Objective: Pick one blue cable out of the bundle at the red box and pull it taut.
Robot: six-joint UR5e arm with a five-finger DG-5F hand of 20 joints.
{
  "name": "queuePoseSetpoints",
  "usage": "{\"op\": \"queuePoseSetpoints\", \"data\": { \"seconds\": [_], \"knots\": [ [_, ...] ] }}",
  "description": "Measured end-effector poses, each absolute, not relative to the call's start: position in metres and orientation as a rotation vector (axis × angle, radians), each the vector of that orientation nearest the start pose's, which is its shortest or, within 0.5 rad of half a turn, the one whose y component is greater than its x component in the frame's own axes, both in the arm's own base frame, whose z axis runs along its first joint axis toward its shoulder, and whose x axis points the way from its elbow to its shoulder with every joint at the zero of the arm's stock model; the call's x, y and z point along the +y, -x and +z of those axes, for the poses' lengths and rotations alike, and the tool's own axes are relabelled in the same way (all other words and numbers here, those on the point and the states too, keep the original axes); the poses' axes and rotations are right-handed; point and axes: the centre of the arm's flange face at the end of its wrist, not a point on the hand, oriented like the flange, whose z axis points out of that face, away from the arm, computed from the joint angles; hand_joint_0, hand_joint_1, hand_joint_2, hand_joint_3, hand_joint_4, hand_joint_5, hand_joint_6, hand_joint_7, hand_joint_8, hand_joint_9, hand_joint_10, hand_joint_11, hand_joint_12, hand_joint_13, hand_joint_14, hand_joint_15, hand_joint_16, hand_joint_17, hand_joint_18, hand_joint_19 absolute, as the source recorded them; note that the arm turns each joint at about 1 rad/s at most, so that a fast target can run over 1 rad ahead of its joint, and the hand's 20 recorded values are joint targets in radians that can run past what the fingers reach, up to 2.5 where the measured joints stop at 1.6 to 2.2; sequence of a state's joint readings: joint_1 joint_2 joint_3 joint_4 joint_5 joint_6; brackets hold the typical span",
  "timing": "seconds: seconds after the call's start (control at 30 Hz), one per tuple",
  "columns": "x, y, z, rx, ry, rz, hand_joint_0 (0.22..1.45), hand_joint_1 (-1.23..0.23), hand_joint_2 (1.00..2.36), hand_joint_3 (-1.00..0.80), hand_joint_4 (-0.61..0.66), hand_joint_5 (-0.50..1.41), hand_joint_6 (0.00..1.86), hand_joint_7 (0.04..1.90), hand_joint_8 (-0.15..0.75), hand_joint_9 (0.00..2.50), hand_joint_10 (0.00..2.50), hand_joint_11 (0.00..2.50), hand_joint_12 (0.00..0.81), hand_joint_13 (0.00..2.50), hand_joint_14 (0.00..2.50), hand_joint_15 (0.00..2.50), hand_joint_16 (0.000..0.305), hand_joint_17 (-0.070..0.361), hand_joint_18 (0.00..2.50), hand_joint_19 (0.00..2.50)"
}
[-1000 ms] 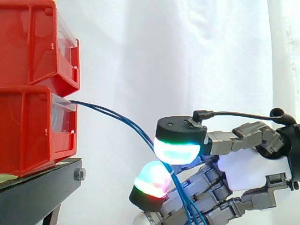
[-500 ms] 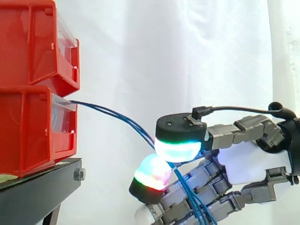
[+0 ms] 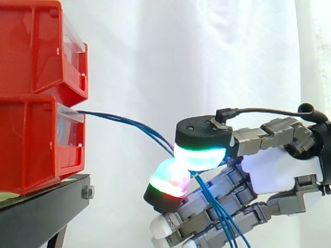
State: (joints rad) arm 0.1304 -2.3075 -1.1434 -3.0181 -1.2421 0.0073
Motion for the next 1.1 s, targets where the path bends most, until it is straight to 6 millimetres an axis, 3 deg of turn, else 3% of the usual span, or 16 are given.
{"op": "queuePoseSetpoints", "data": {
  "seconds": [0.17, 0.43, 0.83, 1.0, 1.1],
  "knots": [
    [-0.0689, -0.7472, 0.2419, 1.212, -1.407, 0.939, 0.67, -0.91, 1.00, -0.47, 0.14, -0.17, 0.87, 0.88, 0.329, 0.56, 0.01, 0.25, 0.361, 0.30, 0.00, 0.08, 0.054, 0.121, 0.41, 0.13],
    [-0.0689, -0.7468, 0.2423, 1.215, -1.408, 0.936, 0.60, -0.85, 1.00, -0.50, 0.15, -0.17, 0.87, 0.89, 0.336, 0.57, 0.01, 0.24, 0.365, 0.30, 0.00, 0.09, 0.054, 0.121, 0.39, 0.16],
    [-0.0714, -0.7458, 0.2417, 1.220, -1.413, 0.930, 0.56, -0.59, 1.01, -0.33, 0.13, -0.16, 0.84, 0.88, 0.342, 0.56, 0.00, 0.22, 0.364, 0.27, 0.00, 0.11, 0.055, 0.123, 0.31, 0.21],
    [-0.0726, -0.7440, 0.2408, 1.230, -1.421, 0.921, 0.58, -0.60, 1.02, -0.20, 0.12, -0.16, 0.84, 0.92, 0.349, 0.56, 0.00, 0.23, 0.367, 0.27, 0.00, 0.11, 0.056, 0.125, 0.31, 0.20],
    [-0.0732, -0.7436, 0.2406, 1.231, -1.423, 0.918, 0.59, -0.71, 1.01, -0.13, 0.16, -0.17, 0.86, 0.92, 0.362, 0.57, 0.00, 0.25, 0.381, 0.29, 0.00, 0.09, 0.059, 0.132, 0.35, 0.18]
  ]
}}
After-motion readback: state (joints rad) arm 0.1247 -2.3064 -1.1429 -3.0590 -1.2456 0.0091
